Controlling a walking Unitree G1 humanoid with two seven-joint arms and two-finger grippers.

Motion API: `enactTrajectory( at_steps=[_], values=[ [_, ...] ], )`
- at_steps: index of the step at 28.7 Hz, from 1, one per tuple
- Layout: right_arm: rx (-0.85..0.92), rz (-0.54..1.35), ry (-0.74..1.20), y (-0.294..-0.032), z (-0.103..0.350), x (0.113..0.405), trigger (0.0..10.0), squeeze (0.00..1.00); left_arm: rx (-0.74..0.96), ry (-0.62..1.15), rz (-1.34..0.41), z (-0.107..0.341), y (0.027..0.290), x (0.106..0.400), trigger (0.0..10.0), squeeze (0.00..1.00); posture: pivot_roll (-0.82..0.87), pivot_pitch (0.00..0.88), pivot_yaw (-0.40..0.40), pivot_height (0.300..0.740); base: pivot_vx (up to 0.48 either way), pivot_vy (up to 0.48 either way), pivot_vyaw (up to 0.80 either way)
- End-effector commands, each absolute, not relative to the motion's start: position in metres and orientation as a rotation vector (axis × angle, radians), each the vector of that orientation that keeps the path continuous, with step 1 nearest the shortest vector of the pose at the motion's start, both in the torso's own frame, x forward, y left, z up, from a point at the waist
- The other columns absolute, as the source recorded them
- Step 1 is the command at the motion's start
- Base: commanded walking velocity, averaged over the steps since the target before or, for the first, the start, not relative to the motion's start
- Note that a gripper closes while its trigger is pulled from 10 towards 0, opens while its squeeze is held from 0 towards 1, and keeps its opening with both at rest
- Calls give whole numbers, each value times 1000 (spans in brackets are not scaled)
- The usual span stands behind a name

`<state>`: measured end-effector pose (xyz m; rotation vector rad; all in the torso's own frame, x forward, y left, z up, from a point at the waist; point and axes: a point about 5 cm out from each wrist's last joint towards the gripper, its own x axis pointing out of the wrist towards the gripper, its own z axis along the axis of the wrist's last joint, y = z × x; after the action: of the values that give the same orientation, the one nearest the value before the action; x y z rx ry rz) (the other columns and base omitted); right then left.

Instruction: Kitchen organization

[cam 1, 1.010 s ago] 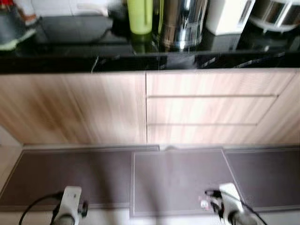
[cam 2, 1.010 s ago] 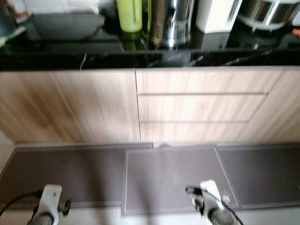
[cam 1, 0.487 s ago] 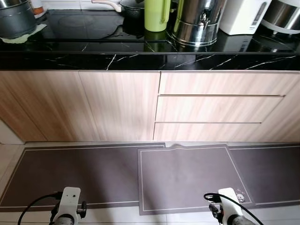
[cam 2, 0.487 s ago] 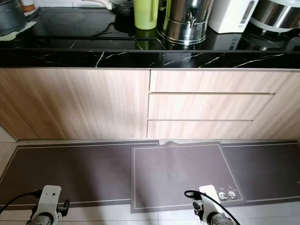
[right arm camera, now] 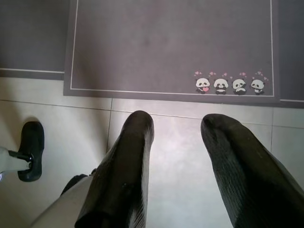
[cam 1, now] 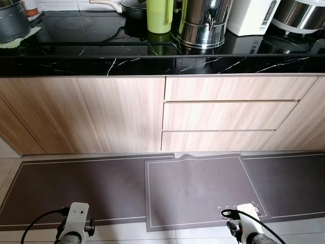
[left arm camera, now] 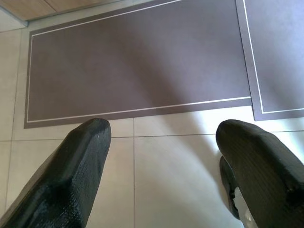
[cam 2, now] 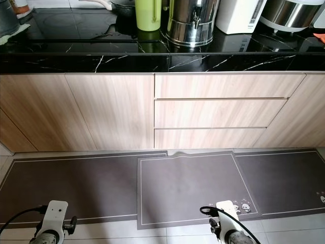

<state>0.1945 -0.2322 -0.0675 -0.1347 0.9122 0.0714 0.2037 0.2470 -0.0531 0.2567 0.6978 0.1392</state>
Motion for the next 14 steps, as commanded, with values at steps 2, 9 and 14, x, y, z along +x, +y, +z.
enactTrajectory(
  at_steps=[2,9,14],
  values=[
    [-120,76,920,-213,-73,194,10000,0,262,717,128,-55,247,201,10000,0,142,49,-30,740,0,0,0],
    [-101,132,955,-162,-91,168,10000,0,259,724,120,-57,243,200,10000,0,134,53,-33,740,0,0,0],
    [-109,130,978,-162,-94,162,10000,0,258,724,118,-58,242,199,10000,0,133,53,-33,740,0,0,0]
  ],
)
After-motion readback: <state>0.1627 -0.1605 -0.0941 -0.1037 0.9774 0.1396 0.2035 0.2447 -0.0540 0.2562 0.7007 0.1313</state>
